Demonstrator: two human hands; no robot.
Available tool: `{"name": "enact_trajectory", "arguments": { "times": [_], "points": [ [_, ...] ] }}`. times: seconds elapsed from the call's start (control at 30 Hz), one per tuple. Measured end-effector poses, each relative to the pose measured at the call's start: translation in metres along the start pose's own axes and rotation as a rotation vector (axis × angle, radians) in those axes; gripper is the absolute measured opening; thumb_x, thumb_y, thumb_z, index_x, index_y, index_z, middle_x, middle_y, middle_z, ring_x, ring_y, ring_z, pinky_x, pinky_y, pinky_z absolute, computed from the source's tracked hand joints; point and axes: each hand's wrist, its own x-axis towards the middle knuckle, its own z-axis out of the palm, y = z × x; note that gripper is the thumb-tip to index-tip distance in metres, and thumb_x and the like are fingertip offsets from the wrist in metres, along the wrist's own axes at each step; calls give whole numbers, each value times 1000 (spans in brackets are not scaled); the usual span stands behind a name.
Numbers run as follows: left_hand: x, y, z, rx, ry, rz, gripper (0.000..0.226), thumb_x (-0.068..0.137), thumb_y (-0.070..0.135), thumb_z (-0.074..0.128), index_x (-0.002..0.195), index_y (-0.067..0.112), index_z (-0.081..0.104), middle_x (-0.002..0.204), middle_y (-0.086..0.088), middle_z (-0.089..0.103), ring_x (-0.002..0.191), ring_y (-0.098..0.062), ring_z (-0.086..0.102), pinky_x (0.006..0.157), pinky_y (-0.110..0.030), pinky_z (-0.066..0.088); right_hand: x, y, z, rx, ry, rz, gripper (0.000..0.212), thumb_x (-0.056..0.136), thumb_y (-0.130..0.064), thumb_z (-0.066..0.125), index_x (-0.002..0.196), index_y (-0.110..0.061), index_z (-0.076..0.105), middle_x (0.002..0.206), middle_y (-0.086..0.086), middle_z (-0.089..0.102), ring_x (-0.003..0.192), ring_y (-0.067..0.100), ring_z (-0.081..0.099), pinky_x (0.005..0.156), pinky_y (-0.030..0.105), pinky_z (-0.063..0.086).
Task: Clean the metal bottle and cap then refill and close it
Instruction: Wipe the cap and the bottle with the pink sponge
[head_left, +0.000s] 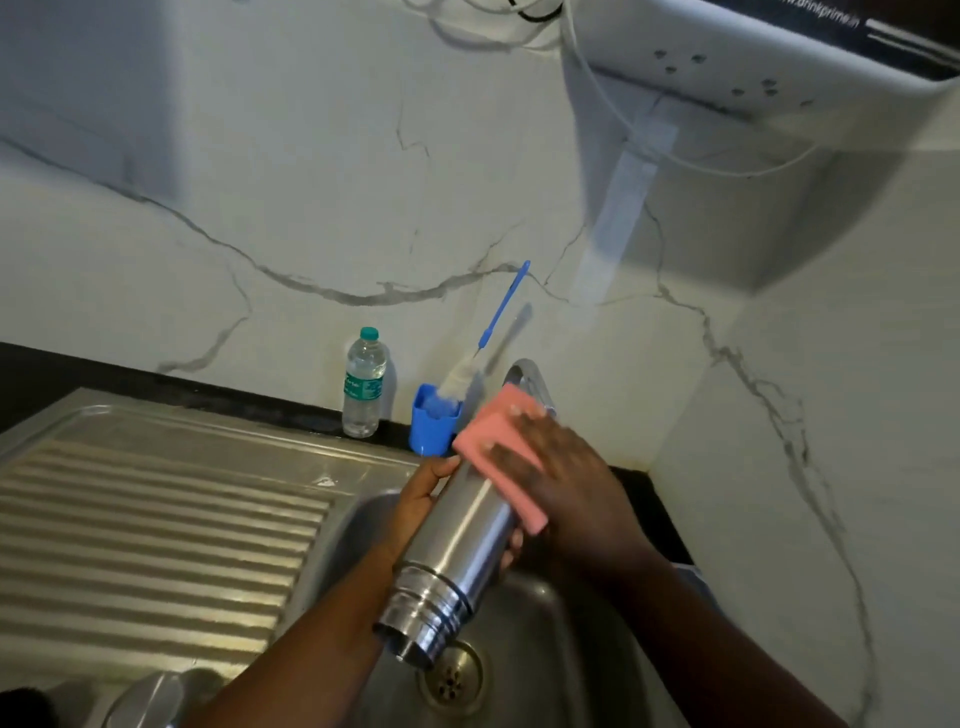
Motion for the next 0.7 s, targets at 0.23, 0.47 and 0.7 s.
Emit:
{"name": "enact_trajectory", "arguments": {
  "times": [0.23, 0.47, 0.7],
  "points": [
    [11, -17, 21, 29, 168, 128, 77, 66, 46, 80, 119, -4, 55, 86, -23, 67, 65, -33, 67, 59, -38, 58, -30, -16, -2, 293, 0, 182, 100, 75, -41, 71, 142, -56, -2, 158, -7, 1, 139, 24, 31, 104, 47, 42],
    [21, -24, 36, 90, 328, 117, 72, 83, 57, 55, 120, -4, 57, 86, -20, 66, 71, -31, 64, 68, -35, 52, -83, 4, 7, -80, 28, -391, 85, 84, -56, 57, 149, -42, 4, 150, 2, 29, 135, 27, 36, 101, 43, 33],
    [37, -74, 70, 540, 433, 106, 66, 81, 66, 55, 117, 11, 59, 93, -16, 73, 78, -29, 71, 66, -36, 59, -69, 98, -1, 357, 142, 168, 85, 82, -15, 61, 141, -56, 17, 152, -11, 25, 136, 11, 34, 104, 38, 43]
  ]
}}
